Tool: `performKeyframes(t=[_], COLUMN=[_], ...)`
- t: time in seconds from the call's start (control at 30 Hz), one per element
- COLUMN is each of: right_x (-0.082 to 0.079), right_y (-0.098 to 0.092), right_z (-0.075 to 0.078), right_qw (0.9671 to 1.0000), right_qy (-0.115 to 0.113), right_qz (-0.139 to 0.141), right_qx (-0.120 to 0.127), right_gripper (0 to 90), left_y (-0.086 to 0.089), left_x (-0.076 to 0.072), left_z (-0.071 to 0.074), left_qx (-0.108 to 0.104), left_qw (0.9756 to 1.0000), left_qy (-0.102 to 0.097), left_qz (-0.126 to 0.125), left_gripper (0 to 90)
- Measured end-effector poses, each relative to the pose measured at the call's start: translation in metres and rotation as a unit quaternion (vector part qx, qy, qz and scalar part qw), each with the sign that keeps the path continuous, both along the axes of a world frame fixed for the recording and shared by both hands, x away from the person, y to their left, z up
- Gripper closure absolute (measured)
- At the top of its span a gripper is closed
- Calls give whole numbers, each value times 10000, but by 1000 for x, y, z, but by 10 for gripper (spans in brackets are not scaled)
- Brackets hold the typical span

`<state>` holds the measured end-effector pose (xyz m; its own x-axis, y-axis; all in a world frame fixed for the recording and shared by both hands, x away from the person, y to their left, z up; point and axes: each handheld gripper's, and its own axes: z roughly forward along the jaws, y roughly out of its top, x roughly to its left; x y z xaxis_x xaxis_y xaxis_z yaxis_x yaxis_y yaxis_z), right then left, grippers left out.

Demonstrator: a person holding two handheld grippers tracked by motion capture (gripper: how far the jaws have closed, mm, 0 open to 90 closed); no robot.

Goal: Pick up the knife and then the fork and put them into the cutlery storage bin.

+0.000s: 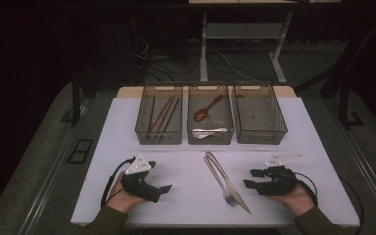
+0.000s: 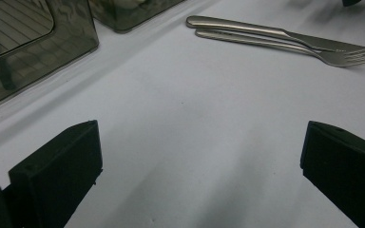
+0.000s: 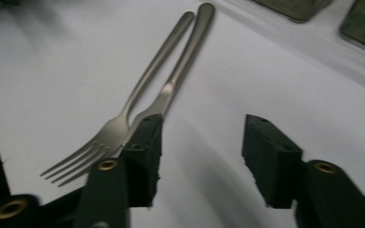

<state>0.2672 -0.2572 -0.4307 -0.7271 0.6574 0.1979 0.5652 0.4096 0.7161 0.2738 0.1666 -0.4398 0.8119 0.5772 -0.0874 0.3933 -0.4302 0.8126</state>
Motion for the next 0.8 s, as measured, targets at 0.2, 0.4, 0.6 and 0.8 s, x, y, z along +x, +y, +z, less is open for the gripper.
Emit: performKeyframes(t=[0.2,0.4,0.6,0.8], right_x=[1,4,8,11], right_y=[12,20,28,40], right_z=[3,3,4,2], right_qw=[9999,9994,9989,9981], right_qy=[11,25,77,131], right_qz=[153,339,459,547], right_qx=[-12,-71,-95,-233], right_gripper=[652,798,894,896], left_y=[-2,-3,-4,-5], left_x=[-1,-1,-1,-1], left_z=[0,-1,-1,-1], left_qx=[5,10,-11,-20], left_qw=[10000,10000,9999,9999], left_qy=[14,42,59,73], left_qz=[-36,-72,-88,-95], left_gripper=[0,0,0,0])
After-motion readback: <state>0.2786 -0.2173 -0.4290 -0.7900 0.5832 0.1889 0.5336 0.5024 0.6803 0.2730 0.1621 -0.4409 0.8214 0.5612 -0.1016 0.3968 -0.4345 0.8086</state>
